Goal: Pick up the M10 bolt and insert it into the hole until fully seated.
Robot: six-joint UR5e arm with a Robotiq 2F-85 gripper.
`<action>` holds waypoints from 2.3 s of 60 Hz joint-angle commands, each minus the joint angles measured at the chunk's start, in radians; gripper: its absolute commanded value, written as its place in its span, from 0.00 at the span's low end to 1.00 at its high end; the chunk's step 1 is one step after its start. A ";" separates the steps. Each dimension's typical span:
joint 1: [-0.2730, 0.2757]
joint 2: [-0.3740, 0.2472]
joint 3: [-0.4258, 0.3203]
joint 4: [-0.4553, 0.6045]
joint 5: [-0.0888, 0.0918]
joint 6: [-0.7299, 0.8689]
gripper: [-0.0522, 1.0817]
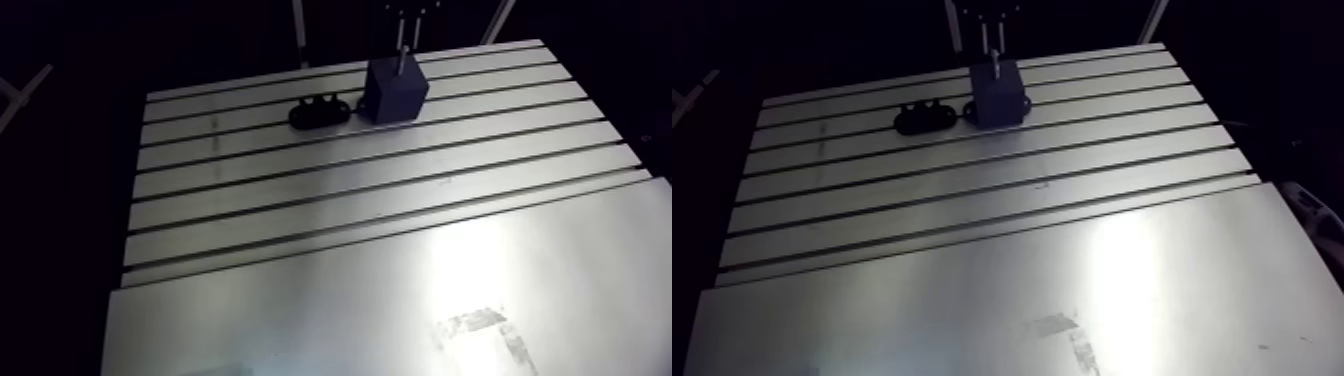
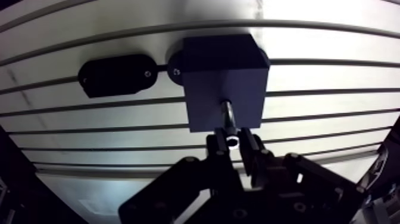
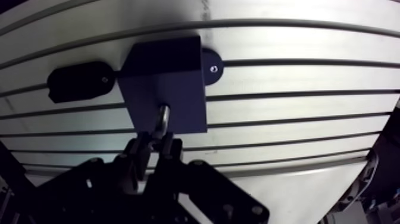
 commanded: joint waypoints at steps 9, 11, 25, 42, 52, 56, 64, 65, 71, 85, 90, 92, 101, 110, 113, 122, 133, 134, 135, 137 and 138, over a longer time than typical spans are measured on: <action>0.000 0.001 -0.003 -0.001 -0.002 0.000 1.00; 0.000 0.003 -0.003 -0.001 -0.002 0.000 1.00; 0.000 0.007 0.000 -0.003 0.000 0.000 1.00; 0.000 0.008 0.002 -0.004 0.000 0.000 1.00; 0.000 0.016 0.003 -0.004 0.000 0.001 1.00; 0.000 0.016 0.003 -0.004 0.000 0.000 1.00; -0.001 0.019 0.003 -0.004 0.000 0.000 1.00; -0.001 0.019 0.003 -0.004 0.000 0.000 1.00; -0.003 0.019 0.003 -0.004 0.000 0.000 1.00; 0.000 0.019 0.006 -0.004 0.000 -0.002 0.62; 0.003 0.018 0.013 -0.006 0.000 -0.006 0.11; 0.003 0.018 0.018 -0.007 0.000 -0.010 0.06; 0.000 0.010 0.036 -0.071 0.000 -0.037 0.05; -0.003 0.010 0.039 -0.081 0.001 -0.037 0.05; -0.004 0.008 0.039 -0.081 0.001 -0.037 0.05; -0.004 0.001 0.039 -0.084 0.001 -0.034 0.05; 0.001 -0.058 0.039 -0.086 0.006 -0.025 0.05; 0.001 -0.058 0.039 -0.086 0.006 -0.025 0.05; 0.002 -0.073 0.039 -0.087 0.007 -0.023 0.05; 0.003 -0.089 0.039 -0.093 0.011 -0.022 0.05; 0.003 -0.089 0.039 -0.093 0.011 -0.022 0.05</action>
